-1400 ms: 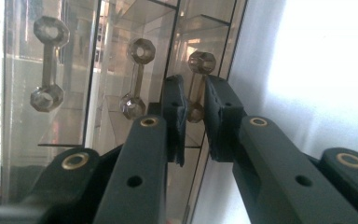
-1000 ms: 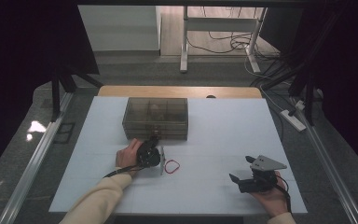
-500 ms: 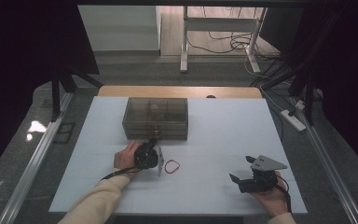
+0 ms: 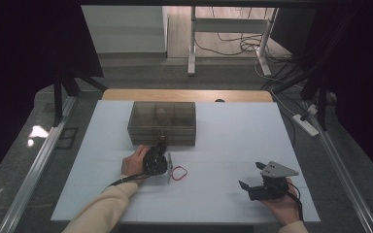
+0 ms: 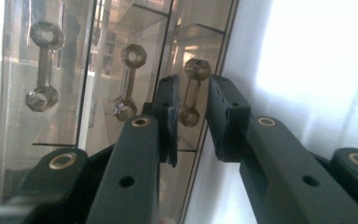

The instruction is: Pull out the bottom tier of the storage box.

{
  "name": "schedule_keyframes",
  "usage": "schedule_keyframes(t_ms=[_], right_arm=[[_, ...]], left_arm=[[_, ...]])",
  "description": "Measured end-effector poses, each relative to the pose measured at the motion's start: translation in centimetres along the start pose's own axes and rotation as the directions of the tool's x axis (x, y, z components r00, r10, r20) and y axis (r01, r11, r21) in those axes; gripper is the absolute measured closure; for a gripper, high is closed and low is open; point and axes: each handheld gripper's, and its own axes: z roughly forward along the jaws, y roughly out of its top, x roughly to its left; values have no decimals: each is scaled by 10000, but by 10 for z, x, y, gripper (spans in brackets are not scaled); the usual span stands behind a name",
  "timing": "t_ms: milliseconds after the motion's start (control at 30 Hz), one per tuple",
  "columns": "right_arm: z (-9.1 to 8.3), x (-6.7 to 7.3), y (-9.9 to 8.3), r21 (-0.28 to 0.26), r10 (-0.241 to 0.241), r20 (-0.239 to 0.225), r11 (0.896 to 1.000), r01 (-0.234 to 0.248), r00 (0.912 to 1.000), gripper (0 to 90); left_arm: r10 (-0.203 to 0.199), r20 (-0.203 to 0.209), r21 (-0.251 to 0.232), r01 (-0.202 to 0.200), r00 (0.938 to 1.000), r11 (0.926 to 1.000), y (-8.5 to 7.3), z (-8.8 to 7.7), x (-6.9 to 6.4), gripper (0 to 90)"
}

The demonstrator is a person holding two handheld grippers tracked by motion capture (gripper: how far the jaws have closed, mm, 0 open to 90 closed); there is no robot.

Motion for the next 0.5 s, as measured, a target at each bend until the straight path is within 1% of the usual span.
schedule_keyframes(t_ms=[67,133,233,300,333,367,400,500], right_arm=[[0,0,0,1,3,7,10000,-3,10000,75],[0,0,0,23,22,-7,10000,-22,10000,75],[1,0,0,29,8,16,10000,-8,10000,75],[0,0,0,24,2,19,10000,-2,10000,75],[0,0,0,35,3,10,10000,-3,10000,75],[0,0,0,29,10,15,10000,-10,10000,75],[0,0,0,0,30,4,10000,-30,10000,75],[0,0,0,39,-5,13,10000,5,10000,75]], left_arm=[[135,-115,-6,-135,9998,9999,1,0,-2,739],[235,-145,66,-234,9996,9997,2,0,-2,744],[428,-208,25,-427,9989,9991,2,0,-3,758],[620,-320,30,-620,9976,9981,2,-1,-3,792],[522,-287,-45,-524,9982,9986,2,-1,-3,808],[394,-190,-24,-394,9990,9992,2,-1,-1,808],[345,-153,-49,-346,9993,9994,1,-1,-1,808],[400,-205,-38,-401,9990,9992,2,-1,-2,803]])
